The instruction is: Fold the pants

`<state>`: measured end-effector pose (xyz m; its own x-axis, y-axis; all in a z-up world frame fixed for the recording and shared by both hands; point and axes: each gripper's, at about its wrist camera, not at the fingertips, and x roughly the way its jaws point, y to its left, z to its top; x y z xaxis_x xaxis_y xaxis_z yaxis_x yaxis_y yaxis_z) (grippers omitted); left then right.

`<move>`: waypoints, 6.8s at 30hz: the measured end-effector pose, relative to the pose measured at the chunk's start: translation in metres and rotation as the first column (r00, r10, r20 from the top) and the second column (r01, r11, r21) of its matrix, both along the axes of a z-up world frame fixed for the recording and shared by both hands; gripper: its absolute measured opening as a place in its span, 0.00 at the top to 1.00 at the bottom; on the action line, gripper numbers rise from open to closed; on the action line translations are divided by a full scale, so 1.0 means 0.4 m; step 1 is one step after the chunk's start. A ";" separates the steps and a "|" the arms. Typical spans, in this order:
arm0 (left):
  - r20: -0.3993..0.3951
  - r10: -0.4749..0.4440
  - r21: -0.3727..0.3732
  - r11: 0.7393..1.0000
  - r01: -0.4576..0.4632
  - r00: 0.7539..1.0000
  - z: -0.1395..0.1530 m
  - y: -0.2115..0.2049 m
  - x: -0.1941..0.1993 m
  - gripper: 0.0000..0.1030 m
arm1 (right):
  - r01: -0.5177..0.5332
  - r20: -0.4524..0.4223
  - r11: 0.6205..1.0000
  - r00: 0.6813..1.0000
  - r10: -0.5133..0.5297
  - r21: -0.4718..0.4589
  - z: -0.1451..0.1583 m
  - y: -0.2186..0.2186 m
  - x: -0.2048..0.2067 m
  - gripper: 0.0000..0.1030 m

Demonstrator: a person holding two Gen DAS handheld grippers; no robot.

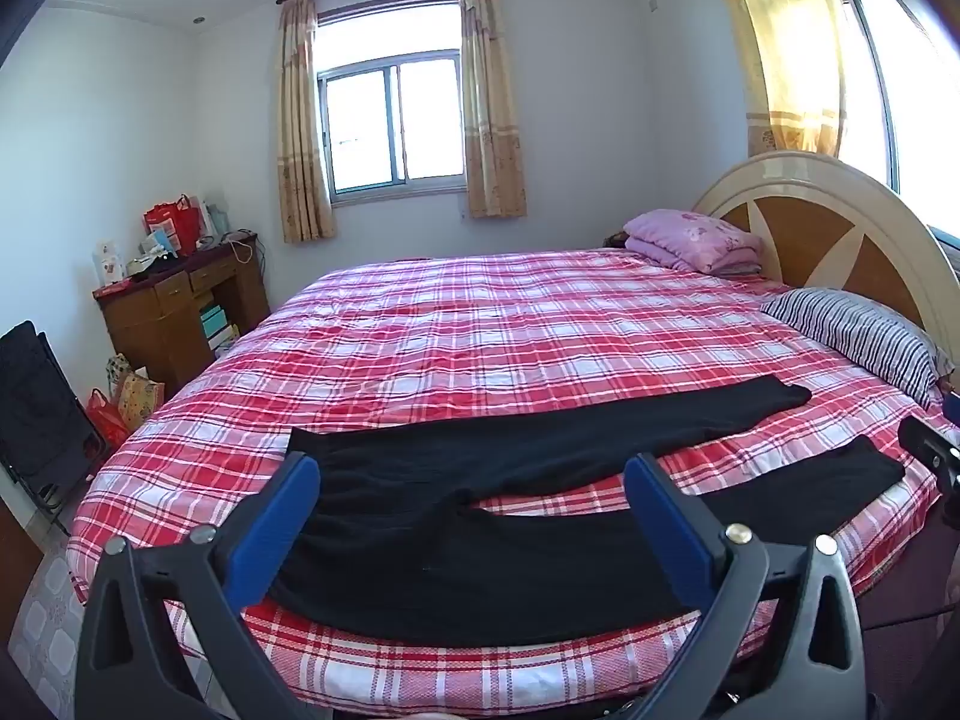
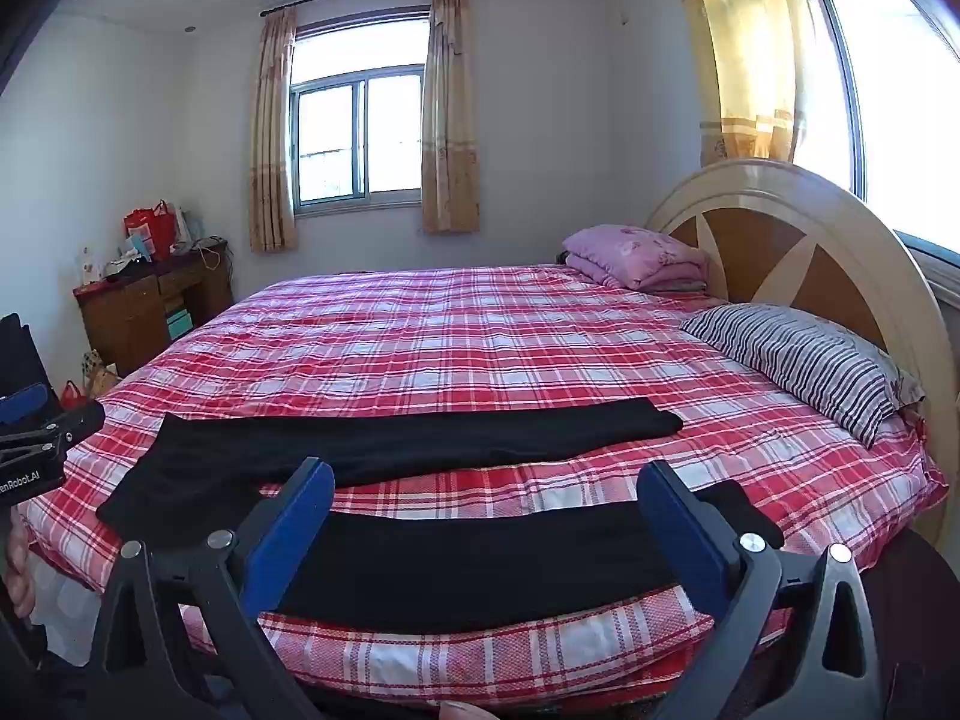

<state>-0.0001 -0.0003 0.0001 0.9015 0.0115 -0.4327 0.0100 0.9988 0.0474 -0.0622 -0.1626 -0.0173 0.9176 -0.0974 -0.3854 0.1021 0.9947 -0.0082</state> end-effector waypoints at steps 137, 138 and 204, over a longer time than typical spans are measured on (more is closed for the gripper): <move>-0.503 0.035 -0.209 0.964 -0.161 0.863 -0.478 0.622 0.793 0.78 | 0.207 -0.451 0.977 0.877 -0.167 0.042 -0.279 -0.622 0.836 0.26; -0.510 0.038 -0.202 0.966 -0.163 0.859 -0.476 0.618 0.795 0.78 | 0.222 -0.452 0.974 0.874 -0.179 0.042 -0.278 -0.649 0.854 0.26; -0.104 -0.139 -0.285 0.953 0.105 0.985 -0.309 0.672 0.419 0.91 | 0.061 -0.172 0.966 0.985 -0.017 0.251 -0.180 -0.739 0.357 0.90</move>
<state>0.1677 0.2686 -0.1236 0.8291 -0.2313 -0.5090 0.1210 0.9631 -0.2405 0.0804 -0.4581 -0.0894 0.8357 -0.0106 -0.5490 0.1595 0.9614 0.2243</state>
